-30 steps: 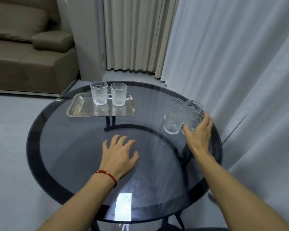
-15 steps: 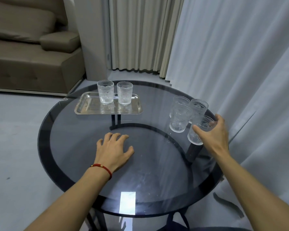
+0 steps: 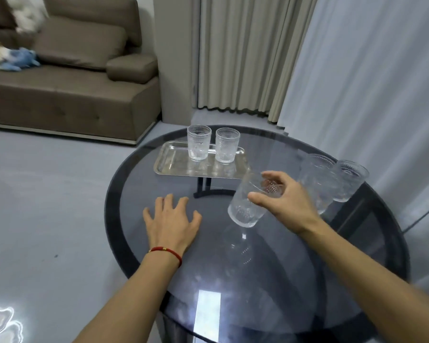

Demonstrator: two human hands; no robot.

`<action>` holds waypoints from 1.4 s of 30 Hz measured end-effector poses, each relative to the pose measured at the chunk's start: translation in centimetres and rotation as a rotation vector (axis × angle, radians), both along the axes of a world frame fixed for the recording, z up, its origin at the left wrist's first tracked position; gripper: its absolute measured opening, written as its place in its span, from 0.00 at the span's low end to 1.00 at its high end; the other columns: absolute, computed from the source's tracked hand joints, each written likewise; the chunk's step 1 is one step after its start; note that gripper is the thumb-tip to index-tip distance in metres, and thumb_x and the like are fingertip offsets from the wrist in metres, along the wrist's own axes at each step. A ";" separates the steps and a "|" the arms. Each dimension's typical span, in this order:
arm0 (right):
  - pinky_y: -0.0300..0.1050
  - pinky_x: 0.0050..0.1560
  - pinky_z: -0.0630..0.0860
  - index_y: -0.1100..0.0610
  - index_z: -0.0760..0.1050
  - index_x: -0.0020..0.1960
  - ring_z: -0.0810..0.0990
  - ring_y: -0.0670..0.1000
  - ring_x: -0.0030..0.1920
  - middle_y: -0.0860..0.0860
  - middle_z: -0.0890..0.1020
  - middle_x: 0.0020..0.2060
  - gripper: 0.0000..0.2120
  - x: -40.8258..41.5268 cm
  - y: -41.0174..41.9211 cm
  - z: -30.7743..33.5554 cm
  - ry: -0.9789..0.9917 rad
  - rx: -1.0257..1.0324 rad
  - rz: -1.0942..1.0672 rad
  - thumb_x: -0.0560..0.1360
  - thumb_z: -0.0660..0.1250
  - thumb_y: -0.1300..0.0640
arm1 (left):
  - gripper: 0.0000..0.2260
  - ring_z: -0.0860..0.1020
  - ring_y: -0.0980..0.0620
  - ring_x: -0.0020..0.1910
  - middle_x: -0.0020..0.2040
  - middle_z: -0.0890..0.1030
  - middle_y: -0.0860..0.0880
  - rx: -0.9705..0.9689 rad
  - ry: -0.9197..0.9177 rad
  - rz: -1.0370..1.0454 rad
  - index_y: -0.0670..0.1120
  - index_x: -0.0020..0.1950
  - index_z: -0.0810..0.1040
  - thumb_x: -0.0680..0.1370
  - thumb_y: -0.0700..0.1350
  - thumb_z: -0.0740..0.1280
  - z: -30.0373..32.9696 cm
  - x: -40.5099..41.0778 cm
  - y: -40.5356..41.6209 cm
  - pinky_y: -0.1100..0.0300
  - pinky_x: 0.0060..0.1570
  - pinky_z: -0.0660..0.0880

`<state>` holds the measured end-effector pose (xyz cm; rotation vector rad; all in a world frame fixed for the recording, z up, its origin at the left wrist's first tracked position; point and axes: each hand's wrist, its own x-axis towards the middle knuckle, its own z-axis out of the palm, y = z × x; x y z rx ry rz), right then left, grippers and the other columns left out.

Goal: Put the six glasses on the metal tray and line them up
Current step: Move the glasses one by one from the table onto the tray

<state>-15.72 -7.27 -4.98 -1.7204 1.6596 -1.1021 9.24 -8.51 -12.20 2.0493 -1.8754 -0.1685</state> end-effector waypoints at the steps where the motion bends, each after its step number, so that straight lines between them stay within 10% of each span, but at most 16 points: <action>1: 0.32 0.54 0.73 0.48 0.76 0.67 0.79 0.36 0.56 0.39 0.81 0.57 0.38 2.1 -1.8 0.2 -0.017 0.001 0.011 0.61 0.80 0.36 | 0.23 0.61 0.46 0.76 0.76 0.68 0.46 -0.003 -0.008 0.007 0.54 0.72 0.71 0.79 0.60 0.55 -0.2 0.2 -0.1 0.36 0.74 0.57; 10: 0.46 0.58 0.72 0.58 0.68 0.75 0.75 0.55 0.66 0.55 0.76 0.67 0.44 18.2 -17.8 3.0 0.149 -0.102 0.060 0.65 0.75 0.40 | 0.25 0.65 0.42 0.74 0.76 0.68 0.47 -0.006 -0.075 0.013 0.53 0.73 0.68 0.81 0.59 0.44 -0.8 0.0 -0.4 0.34 0.71 0.57; 15: 0.55 0.52 0.65 0.55 0.76 0.60 0.75 0.58 0.58 0.53 0.81 0.53 0.29 21.9 -23.2 2.4 0.524 -0.183 -0.031 0.66 0.69 0.38 | 0.24 0.63 0.40 0.75 0.76 0.68 0.45 -0.011 -0.058 0.006 0.51 0.72 0.69 0.82 0.57 0.45 -1.1 0.3 -0.6 0.32 0.72 0.55; 22: 0.71 0.72 0.56 0.55 0.76 0.54 0.70 0.59 0.65 0.53 0.81 0.48 0.23 21.7 -27.0 0.6 0.629 -0.119 -0.059 0.70 0.68 0.37 | 0.23 0.63 0.38 0.76 0.76 0.68 0.43 -0.001 -0.050 0.004 0.50 0.73 0.68 0.83 0.57 0.47 -1.1 0.1 -0.5 0.30 0.73 0.55; 35: 0.69 0.77 0.43 0.53 0.68 0.75 0.62 0.55 0.78 0.51 0.74 0.73 0.29 18.8 -27.2 0.5 0.735 -0.170 0.103 0.80 0.61 0.38 | 0.23 0.68 0.39 0.72 0.72 0.73 0.44 -0.037 -0.041 0.035 0.50 0.69 0.72 0.81 0.56 0.47 -1.1 0.0 -0.8 0.30 0.70 0.60; 42: 0.52 0.71 0.60 0.54 0.79 0.63 0.76 0.54 0.64 0.50 0.82 0.59 0.15 11.3 -16.2 0.3 0.601 -0.399 0.182 0.78 0.65 0.54 | 0.18 0.66 0.42 0.71 0.71 0.70 0.46 0.019 -0.041 0.042 0.52 0.66 0.70 0.81 0.56 0.52 -0.4 -0.1 -0.4 0.33 0.71 0.57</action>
